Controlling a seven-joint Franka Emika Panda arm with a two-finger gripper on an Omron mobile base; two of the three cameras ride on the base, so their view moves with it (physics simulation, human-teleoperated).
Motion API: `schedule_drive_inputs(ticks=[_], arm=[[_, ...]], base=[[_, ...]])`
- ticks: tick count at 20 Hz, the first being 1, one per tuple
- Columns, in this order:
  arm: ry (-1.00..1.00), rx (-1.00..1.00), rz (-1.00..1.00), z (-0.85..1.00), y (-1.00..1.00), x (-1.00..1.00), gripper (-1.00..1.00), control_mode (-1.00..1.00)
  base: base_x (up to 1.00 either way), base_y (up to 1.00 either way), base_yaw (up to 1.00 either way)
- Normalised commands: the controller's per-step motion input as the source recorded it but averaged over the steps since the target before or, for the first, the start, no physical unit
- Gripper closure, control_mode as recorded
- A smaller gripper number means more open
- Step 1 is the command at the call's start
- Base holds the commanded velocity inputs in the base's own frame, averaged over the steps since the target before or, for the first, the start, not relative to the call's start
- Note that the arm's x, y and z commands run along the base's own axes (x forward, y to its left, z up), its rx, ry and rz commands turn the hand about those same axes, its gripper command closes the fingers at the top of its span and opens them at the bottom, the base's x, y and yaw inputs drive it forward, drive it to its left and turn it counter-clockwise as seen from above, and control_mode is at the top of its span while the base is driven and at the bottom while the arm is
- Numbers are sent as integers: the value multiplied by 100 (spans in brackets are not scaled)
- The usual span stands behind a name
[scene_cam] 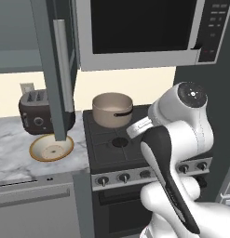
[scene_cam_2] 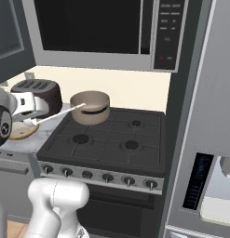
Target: Open the cabinet and move the ladle to the pot. Then close the cabinet.
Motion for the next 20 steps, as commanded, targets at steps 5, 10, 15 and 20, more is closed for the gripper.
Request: schedule_drive_inputs(ticks=[5,10,15,20], arm=[[3,0,1,-28,0,36,100,-100],[1,0,0,-28,-2,38,100,-100],[0,0,0,-30,-3,34,100,-100],[0,0,0,-25,-5,33,100,-100]], base=[[0,0,0],[0,0,0],[0,0,0],[0,0,0]])
